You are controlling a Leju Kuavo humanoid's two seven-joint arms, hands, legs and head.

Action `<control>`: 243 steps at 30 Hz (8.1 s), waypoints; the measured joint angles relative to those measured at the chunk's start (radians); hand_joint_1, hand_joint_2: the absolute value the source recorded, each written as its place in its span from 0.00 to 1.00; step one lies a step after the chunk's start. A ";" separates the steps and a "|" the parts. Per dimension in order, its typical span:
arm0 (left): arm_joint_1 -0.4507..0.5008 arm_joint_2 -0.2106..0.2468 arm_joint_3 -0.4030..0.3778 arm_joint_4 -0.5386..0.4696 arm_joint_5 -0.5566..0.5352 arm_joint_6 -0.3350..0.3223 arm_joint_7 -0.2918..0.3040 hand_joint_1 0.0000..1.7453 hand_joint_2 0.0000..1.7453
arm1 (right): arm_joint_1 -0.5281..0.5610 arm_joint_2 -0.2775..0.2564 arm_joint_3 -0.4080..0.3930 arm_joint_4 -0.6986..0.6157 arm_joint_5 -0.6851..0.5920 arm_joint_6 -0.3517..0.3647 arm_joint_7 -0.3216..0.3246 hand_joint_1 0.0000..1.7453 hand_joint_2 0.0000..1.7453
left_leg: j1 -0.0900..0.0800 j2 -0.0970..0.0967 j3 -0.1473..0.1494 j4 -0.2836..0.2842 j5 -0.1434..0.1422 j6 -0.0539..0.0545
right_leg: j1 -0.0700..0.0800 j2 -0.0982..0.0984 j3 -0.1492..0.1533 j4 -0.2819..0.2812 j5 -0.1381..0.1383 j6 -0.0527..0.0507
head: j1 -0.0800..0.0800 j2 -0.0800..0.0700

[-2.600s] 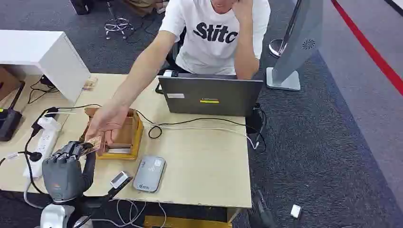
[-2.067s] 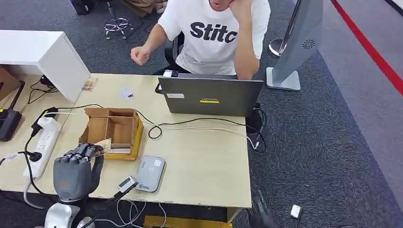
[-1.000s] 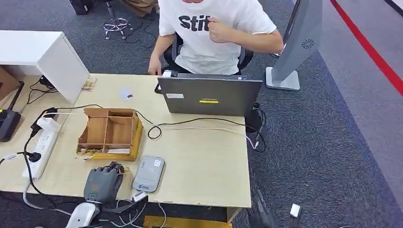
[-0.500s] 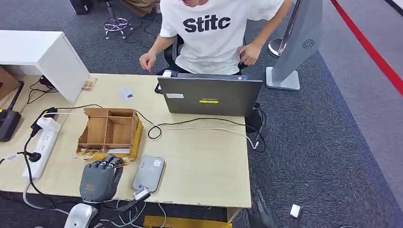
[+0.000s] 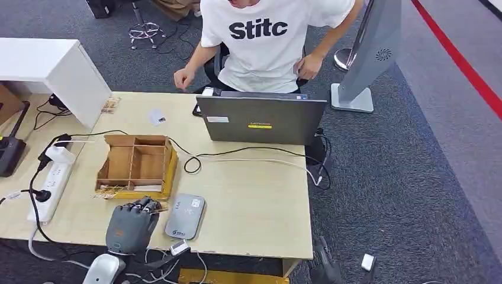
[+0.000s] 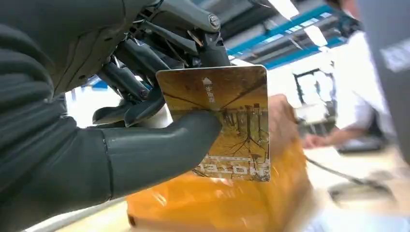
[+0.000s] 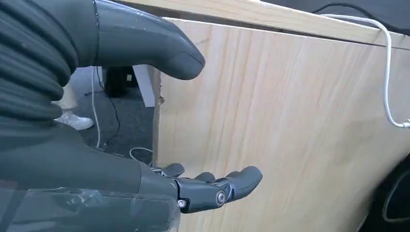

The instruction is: Pass the card to the sensor for recognition and then transmit it.

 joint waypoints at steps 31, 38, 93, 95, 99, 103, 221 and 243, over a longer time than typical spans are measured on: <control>-0.020 0.024 -0.063 -0.039 0.003 0.184 0.033 1.00 1.00 | 0.000 0.000 0.020 0.000 0.000 -0.002 0.002 0.00 1.00 | 0.001 0.001 0.000 0.000 0.000 0.000 | 0.000 0.002 -0.001 0.000 0.001 -0.001 | 0.000 0.000; -0.089 0.093 0.061 -0.090 0.068 0.144 0.004 1.00 1.00 | -0.002 0.005 0.022 -0.001 -0.001 -0.010 0.008 0.00 1.00 | 0.003 0.002 0.001 -0.001 0.001 -0.001 | 0.002 0.003 -0.001 0.001 0.001 -0.002 | 0.000 0.000; 0.075 0.218 0.336 0.003 -0.063 0.174 -0.073 0.00 1.00 | 0.006 0.013 0.024 -0.003 -0.027 0.004 -0.032 0.00 1.00 | 0.003 0.006 0.001 -0.002 -0.001 -0.004 | 0.002 0.007 -0.003 0.001 0.001 -0.003 | 0.000 0.000; 0.031 0.232 0.354 0.067 -0.073 0.174 -0.067 0.00 1.00 | 0.005 0.013 0.024 -0.003 -0.018 0.003 -0.027 0.00 1.00 | 0.003 0.005 0.000 -0.002 -0.001 -0.004 | 0.002 0.006 -0.003 0.001 0.001 -0.003 | 0.000 0.000; -0.064 0.238 0.359 0.175 -0.084 0.170 -0.040 0.00 1.00 | 0.000 0.013 0.025 -0.003 -0.013 -0.006 -0.013 0.00 1.00 | 0.003 0.006 0.000 -0.002 -0.001 -0.005 | 0.002 0.007 -0.003 0.001 0.002 -0.004 | 0.000 0.000; -0.134 0.232 0.350 0.251 -0.089 0.168 -0.022 0.00 1.00 | -0.005 0.015 0.026 -0.003 -0.008 -0.017 -0.003 0.00 1.00 | 0.003 0.008 0.001 -0.001 -0.001 -0.005 | 0.001 0.009 -0.003 0.001 0.003 -0.004 | 0.001 0.000; -0.431 0.105 0.129 0.058 0.020 -0.003 0.077 1.00 1.00 | -0.018 0.016 0.075 -0.006 -0.014 -0.037 0.039 0.00 1.00 | 0.006 0.020 0.004 -0.003 0.000 -0.006 | 0.004 0.021 -0.007 0.001 0.007 -0.009 | 0.001 0.000; -0.432 0.105 0.129 0.059 0.034 0.019 0.081 0.00 1.00 | -0.017 0.016 0.081 -0.007 -0.018 -0.036 0.039 0.00 1.00 | 0.006 0.021 0.004 -0.004 0.000 -0.006 | 0.005 0.022 -0.007 0.002 0.007 -0.009 | 0.001 0.000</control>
